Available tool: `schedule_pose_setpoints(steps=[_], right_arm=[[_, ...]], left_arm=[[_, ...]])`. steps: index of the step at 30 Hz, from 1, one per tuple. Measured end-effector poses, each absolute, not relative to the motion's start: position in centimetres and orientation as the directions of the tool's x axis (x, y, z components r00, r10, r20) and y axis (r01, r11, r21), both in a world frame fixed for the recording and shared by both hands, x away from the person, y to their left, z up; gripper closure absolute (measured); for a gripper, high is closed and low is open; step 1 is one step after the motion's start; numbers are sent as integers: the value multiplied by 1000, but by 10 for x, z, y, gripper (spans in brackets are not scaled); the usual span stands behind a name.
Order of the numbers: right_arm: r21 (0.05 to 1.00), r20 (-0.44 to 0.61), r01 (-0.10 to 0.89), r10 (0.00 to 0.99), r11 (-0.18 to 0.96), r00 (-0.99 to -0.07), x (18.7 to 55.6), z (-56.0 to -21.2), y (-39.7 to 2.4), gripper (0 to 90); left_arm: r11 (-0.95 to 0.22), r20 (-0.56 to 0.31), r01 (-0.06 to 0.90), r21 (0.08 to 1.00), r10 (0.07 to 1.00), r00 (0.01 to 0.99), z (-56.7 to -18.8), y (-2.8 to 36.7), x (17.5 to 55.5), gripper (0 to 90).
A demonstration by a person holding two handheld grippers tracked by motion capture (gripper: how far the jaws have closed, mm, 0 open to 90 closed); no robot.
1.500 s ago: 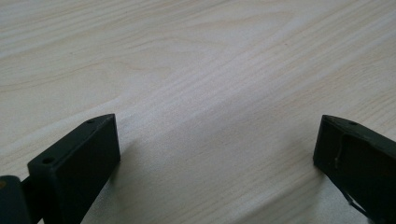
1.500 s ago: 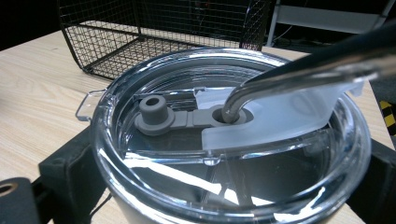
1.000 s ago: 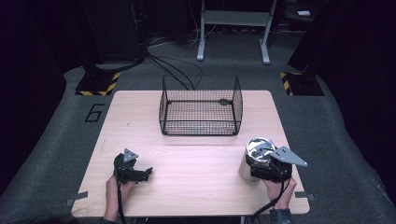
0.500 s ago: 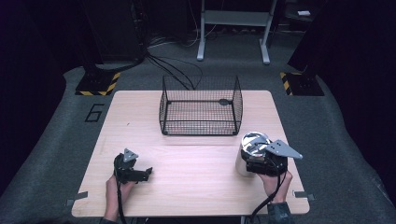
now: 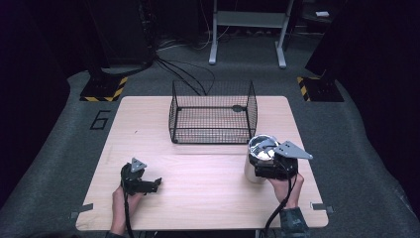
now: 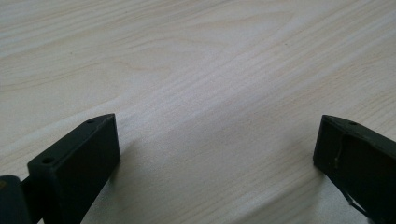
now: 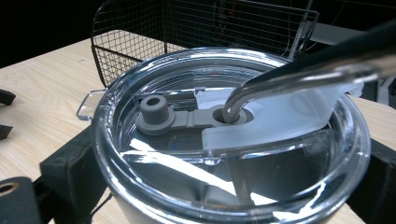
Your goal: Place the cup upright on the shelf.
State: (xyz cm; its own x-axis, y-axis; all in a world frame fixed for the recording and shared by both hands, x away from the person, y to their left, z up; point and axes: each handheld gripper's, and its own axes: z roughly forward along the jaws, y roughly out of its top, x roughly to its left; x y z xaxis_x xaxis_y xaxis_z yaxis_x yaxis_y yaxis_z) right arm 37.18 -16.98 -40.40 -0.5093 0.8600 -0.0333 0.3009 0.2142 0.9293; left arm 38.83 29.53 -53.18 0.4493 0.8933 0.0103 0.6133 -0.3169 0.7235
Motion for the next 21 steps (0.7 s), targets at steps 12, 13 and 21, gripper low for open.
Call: schedule_pose_setpoints(steps=[12, 13, 21], right_arm=[[928, -47, 286, 837, 239, -545, 382, -394, -157, 36], [929, -48, 282, 835, 239, -548, 383, -393, -156, 36], [933, -43, 272, 822, 236, -568, 391, -385, -145, 36]], left_arm=[[-316, 10, 613, 724, 894, 449, -532, 295, 388, 3], [-317, 10, 613, 723, 893, 449, -532, 295, 388, 3], [-316, 10, 614, 724, 894, 449, -532, 295, 388, 3]])
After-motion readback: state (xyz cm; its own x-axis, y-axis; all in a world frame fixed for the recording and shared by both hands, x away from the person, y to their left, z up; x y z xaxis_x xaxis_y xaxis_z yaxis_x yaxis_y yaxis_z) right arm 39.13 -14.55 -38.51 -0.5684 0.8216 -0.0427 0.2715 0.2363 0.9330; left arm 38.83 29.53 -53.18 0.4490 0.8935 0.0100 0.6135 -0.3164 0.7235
